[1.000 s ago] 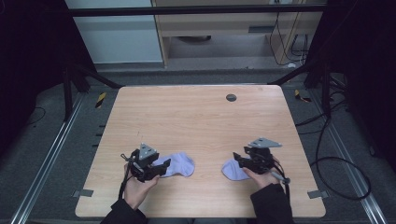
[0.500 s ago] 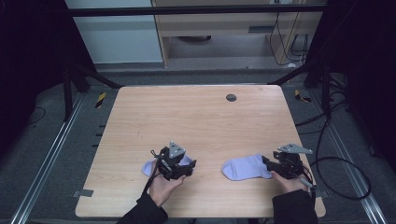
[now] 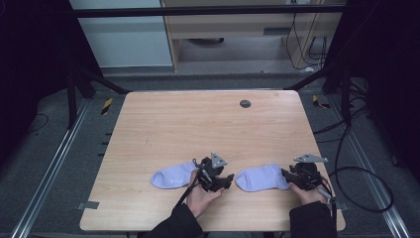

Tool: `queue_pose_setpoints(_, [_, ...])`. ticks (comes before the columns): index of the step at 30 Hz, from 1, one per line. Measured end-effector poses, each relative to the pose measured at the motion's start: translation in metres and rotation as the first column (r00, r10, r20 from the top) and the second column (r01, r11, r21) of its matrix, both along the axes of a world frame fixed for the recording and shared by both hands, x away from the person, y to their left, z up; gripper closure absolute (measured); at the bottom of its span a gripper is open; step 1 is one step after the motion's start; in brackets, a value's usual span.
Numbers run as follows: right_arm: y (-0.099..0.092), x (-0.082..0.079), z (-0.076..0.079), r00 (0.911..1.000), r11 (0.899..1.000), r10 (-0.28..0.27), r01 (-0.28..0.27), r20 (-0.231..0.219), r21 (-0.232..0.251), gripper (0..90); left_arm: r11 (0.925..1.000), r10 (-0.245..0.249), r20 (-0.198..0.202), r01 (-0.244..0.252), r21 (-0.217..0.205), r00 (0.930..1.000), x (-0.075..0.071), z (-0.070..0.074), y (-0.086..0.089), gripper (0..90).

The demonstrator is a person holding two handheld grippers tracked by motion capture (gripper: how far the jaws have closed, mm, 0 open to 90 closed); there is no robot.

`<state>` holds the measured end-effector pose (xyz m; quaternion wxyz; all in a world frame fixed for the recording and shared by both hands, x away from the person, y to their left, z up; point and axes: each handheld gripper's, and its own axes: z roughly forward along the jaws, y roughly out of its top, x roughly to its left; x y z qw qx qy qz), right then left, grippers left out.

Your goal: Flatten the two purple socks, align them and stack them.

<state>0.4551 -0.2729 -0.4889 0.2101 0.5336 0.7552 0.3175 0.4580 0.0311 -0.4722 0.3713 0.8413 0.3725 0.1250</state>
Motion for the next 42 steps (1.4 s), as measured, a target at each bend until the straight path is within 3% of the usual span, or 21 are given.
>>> queue_pose_setpoints(5, [0.002, 0.001, -0.003, 0.9995, 1.000, 0.013, -0.013, -0.028, -0.012, 66.1, 0.9998, -0.021, -0.052, 0.021, 0.006, 0.9984, 0.004, -0.014, -0.015, 58.6])
queue_pose_setpoints(10, [0.003, 0.000, -0.005, 0.9988, 1.000, 0.022, -0.023, -0.044, -0.013, 72.3, 0.9996, -0.024, -0.074, 0.025, 0.011, 0.9970, 0.006, -0.021, -0.022, 64.3])
queue_pose_setpoints(15, [0.004, -0.001, -0.003, 0.9980, 1.000, 0.031, -0.031, -0.055, -0.002, 84.2, 1.0000, -0.007, -0.072, 0.007, -0.001, 0.9974, 0.008, -0.023, -0.025, 76.7])
queue_pose_setpoints(19, [0.006, -0.003, 0.000, 0.9977, 0.999, 0.045, -0.045, -0.051, 0.014, 86.0, 0.9999, -0.001, -0.084, 0.000, -0.013, 0.9965, 0.010, -0.023, -0.024, 87.4])
queue_pose_setpoints(21, [0.007, -0.005, 0.003, 0.9979, 0.998, 0.054, -0.053, -0.035, 0.020, 86.2, 0.9999, 0.001, -0.082, -0.002, -0.013, 0.9966, 0.010, -0.021, -0.022, 88.7])
queue_pose_setpoints(24, [0.013, -0.010, 0.011, 0.9972, 0.996, 0.074, -0.074, -0.011, 0.041, 86.2, 0.9998, -0.005, -0.071, 0.003, -0.018, 0.9975, 0.007, -0.015, -0.015, 89.0])
queue_pose_setpoints(28, [0.028, -0.018, 0.020, 0.9933, 0.992, 0.115, -0.116, 0.012, 0.057, 86.1, 0.9998, -0.017, -0.064, 0.017, 0.004, 0.9978, 0.001, -0.002, 0.003, 89.0])
queue_pose_setpoints(31, [0.038, -0.023, 0.023, 0.9891, 0.988, 0.145, -0.146, 0.028, 0.053, 86.0, 0.9997, -0.018, -0.058, 0.019, 0.015, 0.9981, -0.004, 0.002, 0.014, 89.0])
queue_pose_setpoints(34, [0.058, -0.032, 0.029, 0.9802, 0.978, 0.193, -0.196, 0.042, 0.073, 86.0, 0.9997, -0.016, -0.062, 0.017, 0.018, 0.9980, -0.012, 0.008, 0.033, 89.0])
queue_pose_setpoints(42, [0.091, -0.039, 0.027, 0.9673, 0.964, 0.252, -0.253, 0.032, 0.077, 86.0, 0.9989, 0.006, -0.065, -0.003, 0.047, 0.9979, -0.027, 0.012, 0.077, 89.0])
